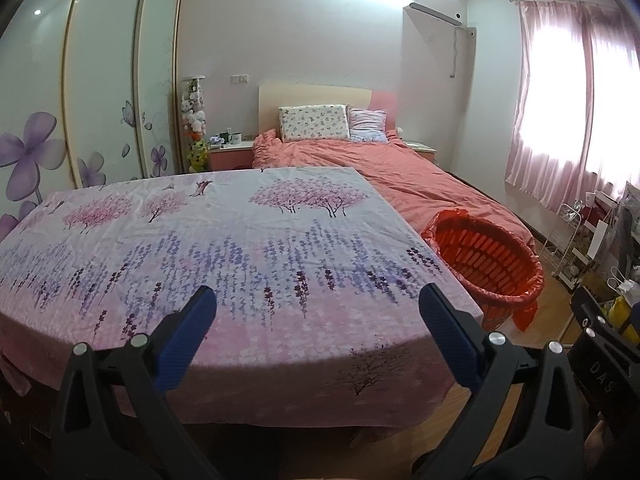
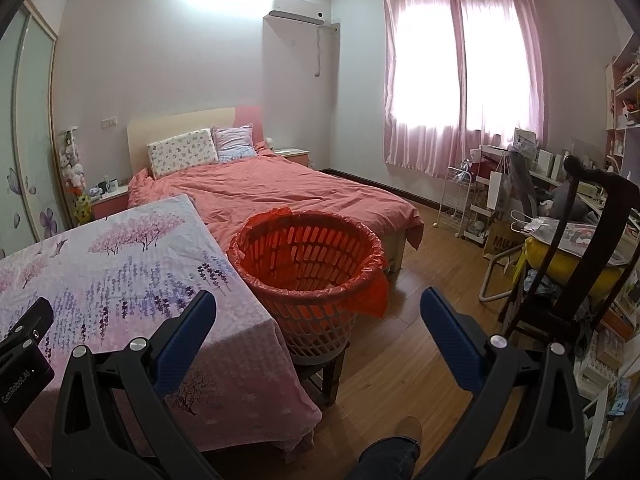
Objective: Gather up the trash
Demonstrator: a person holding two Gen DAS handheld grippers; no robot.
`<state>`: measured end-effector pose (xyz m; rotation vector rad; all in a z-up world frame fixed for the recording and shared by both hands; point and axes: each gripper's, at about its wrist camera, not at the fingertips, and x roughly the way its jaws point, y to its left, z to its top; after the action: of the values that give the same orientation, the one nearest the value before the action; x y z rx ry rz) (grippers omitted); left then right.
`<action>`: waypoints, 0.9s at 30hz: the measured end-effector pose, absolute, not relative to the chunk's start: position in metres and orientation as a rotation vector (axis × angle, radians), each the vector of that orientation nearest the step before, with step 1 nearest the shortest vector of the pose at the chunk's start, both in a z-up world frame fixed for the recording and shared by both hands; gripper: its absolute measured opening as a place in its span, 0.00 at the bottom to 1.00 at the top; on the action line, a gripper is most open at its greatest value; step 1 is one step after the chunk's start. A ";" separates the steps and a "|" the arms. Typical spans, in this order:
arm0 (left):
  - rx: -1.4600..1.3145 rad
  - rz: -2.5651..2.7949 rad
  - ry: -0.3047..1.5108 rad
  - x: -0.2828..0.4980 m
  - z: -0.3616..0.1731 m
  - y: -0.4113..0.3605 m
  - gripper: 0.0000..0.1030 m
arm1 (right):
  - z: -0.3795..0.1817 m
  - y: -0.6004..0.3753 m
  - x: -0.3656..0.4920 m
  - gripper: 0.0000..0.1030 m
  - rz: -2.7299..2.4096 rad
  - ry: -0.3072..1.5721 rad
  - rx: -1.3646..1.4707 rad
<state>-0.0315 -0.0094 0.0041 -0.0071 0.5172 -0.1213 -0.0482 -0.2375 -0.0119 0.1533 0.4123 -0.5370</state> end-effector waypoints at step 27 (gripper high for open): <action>0.001 -0.113 0.526 -0.031 0.003 -0.011 0.96 | -0.014 -0.240 -0.051 0.98 -0.530 0.415 0.174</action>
<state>-0.0311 -0.0105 0.0026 0.0007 0.5264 -0.1130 -0.0510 -0.2400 -0.0137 0.1741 0.4152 -0.5304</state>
